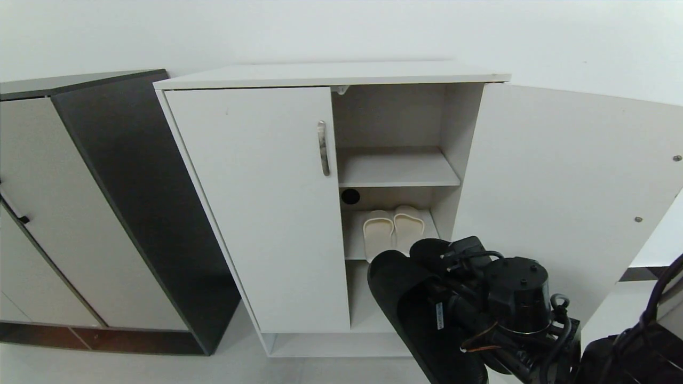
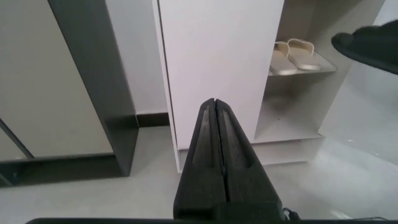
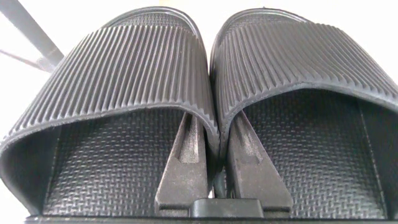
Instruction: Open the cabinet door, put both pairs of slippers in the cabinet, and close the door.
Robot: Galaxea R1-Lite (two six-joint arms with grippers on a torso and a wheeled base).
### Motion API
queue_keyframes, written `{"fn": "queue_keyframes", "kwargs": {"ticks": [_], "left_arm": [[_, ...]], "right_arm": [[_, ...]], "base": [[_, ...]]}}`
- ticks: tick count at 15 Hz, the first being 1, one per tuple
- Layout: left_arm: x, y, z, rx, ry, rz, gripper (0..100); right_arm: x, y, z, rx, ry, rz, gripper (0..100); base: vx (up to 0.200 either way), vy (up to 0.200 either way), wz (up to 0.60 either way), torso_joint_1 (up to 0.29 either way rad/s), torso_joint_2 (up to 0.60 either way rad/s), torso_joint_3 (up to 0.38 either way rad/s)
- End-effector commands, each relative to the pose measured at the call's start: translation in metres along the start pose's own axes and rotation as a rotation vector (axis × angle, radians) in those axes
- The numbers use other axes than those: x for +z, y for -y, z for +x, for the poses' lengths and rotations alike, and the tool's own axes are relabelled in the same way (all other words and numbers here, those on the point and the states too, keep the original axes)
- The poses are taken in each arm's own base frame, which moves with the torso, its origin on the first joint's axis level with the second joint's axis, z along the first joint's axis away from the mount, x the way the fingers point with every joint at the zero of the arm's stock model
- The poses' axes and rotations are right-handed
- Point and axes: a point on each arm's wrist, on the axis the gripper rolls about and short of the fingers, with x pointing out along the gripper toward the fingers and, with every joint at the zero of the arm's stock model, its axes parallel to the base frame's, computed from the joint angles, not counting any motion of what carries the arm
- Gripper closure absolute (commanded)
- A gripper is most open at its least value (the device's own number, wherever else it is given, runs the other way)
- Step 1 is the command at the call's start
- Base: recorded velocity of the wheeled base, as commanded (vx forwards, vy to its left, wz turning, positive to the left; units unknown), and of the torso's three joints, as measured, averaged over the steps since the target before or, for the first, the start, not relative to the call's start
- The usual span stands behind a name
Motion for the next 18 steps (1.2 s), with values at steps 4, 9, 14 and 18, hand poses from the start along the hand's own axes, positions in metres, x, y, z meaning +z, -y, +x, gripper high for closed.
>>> {"fn": "queue_keyframes", "kwargs": {"ticks": [4,9,14,18], "left_arm": [[0.000,0.000,0.000,0.000,-0.001,0.000,100],[0.000,0.000,0.000,0.000,-0.001,0.001,100],[0.000,0.000,0.000,0.000,-0.003,0.001,100],[0.000,0.000,0.000,0.000,-0.001,0.001,100]], "right_arm": [[-0.007,-0.004,0.008,0.002,0.002,-0.022,100],[0.040,-0.045,0.028,-0.128,-0.003,0.050,100],[0.122,-0.063,0.020,-0.200,-0.049,0.132,100],[0.148,-0.067,0.016,-0.292,0.027,0.153,100]], "base": [[0.000,0.000,0.00,0.000,0.00,0.000],[0.000,0.000,0.00,0.000,0.00,0.000],[0.000,0.000,0.00,0.000,0.00,0.000],[0.000,0.000,0.00,0.000,0.00,0.000]]}}
